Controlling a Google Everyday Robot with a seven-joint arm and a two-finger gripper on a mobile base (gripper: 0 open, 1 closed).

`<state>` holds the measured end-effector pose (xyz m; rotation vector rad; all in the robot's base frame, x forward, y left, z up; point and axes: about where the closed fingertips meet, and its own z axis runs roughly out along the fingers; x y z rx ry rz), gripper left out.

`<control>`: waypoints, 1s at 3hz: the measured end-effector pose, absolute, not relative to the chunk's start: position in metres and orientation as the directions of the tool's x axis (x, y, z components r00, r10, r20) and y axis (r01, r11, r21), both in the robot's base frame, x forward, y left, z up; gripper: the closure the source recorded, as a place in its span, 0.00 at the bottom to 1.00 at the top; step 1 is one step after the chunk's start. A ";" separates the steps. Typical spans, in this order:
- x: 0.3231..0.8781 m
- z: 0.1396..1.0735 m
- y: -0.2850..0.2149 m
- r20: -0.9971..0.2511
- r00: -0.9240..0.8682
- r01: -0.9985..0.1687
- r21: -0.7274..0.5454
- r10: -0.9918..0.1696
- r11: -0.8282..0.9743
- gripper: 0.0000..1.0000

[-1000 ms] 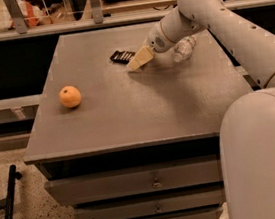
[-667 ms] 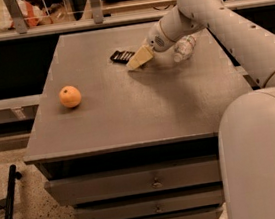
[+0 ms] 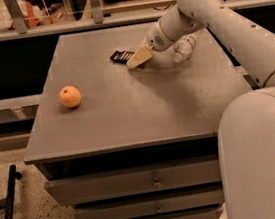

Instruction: Move rxbar chocolate near orange

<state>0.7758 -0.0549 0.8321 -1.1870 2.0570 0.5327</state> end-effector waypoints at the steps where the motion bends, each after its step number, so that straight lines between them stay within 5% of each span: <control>1: 0.776 0.835 -0.055 -0.737 -0.341 -0.868 0.008 -0.583 0.497 1.00; 3: 0.775 0.837 -0.055 -0.738 -0.337 -0.869 0.005 -0.584 0.495 1.00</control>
Offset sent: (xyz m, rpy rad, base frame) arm -0.1096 -0.0205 0.1332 -0.0840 -0.4446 0.3482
